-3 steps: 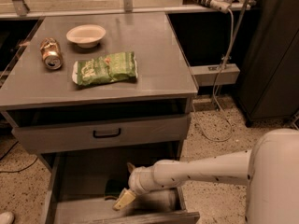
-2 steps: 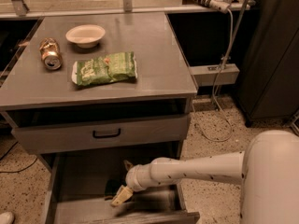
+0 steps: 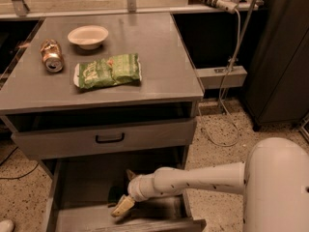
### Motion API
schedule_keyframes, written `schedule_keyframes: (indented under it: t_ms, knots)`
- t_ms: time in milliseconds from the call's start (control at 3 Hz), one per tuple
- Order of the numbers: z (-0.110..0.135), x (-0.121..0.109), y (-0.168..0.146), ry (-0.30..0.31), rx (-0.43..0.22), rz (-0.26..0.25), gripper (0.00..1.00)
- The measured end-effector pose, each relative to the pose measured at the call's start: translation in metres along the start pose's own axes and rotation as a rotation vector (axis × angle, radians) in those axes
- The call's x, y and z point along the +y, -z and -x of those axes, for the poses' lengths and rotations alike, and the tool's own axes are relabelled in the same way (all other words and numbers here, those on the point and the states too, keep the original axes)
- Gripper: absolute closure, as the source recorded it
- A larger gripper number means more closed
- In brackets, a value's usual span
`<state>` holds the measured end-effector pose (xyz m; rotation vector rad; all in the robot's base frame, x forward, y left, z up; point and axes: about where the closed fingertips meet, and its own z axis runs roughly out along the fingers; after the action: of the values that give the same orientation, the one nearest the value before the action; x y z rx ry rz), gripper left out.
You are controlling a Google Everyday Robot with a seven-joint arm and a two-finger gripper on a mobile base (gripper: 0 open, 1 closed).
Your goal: Pick sponge from middle drawer and place on counter
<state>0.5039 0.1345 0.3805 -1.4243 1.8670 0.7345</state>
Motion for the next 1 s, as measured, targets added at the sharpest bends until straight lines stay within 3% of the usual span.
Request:
schedule_keyframes:
  t_ms: [333, 1000]
  knots:
    - [-0.0107, 0.0057, -0.0087, -0.038, -0.005, 0.005, 0.00]
    - [-0.0108, 0.0059, -0.0089, -0.038, -0.005, 0.005, 0.42]
